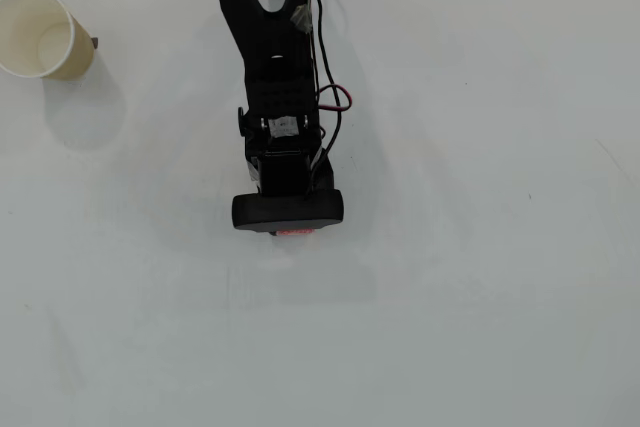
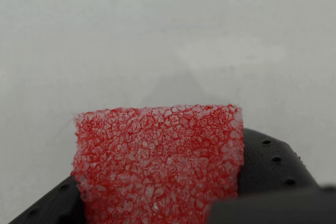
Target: Pick up the cube and drop it in the cup.
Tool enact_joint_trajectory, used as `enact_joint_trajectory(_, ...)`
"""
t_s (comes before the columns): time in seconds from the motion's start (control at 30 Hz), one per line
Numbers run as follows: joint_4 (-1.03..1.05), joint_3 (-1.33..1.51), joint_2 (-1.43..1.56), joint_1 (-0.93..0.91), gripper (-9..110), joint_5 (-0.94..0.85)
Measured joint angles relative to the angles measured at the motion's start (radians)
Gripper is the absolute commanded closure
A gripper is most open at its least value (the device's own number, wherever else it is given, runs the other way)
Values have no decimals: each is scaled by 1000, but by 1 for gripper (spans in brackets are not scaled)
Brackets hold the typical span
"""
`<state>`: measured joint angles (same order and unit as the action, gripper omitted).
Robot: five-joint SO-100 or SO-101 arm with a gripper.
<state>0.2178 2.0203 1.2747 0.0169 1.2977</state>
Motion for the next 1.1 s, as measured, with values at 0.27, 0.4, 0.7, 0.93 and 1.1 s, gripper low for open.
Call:
enact_joint_trajectory(0.27,0,0,0,0,98,0)
enact_joint_trajectory(0.4,5,2,11,0,98,0)
enact_joint_trajectory(0.7,35,77,114,-20,98,0)
enact_joint_trajectory(0.93,35,230,336,-58,98,0)
enact_joint_trajectory(1.1,35,359,538,-61,98,0)
